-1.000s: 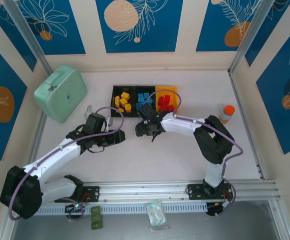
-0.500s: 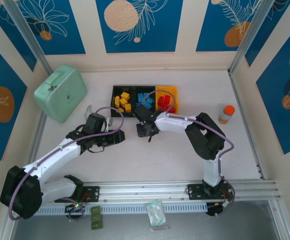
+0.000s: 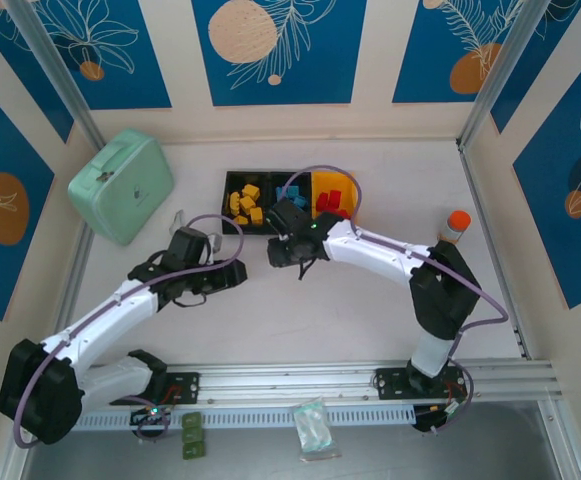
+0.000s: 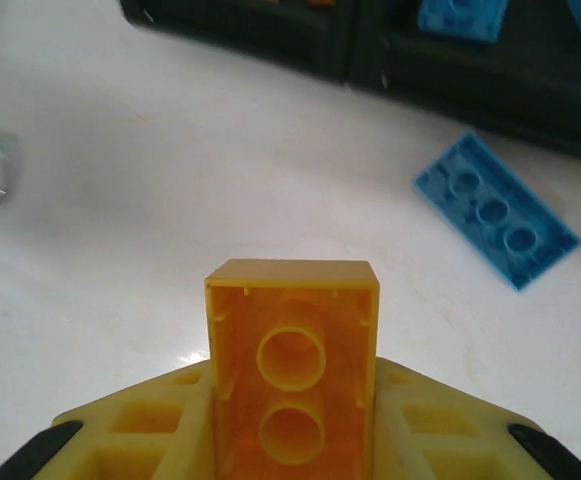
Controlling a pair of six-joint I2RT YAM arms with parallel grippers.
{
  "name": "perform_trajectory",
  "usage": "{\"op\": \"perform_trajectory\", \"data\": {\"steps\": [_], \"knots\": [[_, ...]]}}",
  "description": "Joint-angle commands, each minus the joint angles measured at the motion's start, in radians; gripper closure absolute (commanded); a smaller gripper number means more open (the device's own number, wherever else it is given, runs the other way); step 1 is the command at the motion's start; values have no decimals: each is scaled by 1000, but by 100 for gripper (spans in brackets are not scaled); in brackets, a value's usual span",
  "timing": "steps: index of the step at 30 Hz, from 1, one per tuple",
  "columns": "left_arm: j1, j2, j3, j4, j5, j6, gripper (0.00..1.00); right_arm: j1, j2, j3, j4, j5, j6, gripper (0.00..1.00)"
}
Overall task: Sort the legos into containers by color
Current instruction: Place the lego in the container.
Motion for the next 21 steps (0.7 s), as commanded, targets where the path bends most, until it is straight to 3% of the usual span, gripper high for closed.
{"op": "perform_trajectory", "data": {"steps": [1,8,21], "knots": [[39,-37,52,-77,-31,-6,37,-32,68,116,-40,-73,-28,67],[110,-79,66,-127,-42,-7,37,-68,273,413,-112,-140,-50,67],[132,-92,18,-120,-15,-20,37,-124,642,909,-249,-242,-13,66]]}}
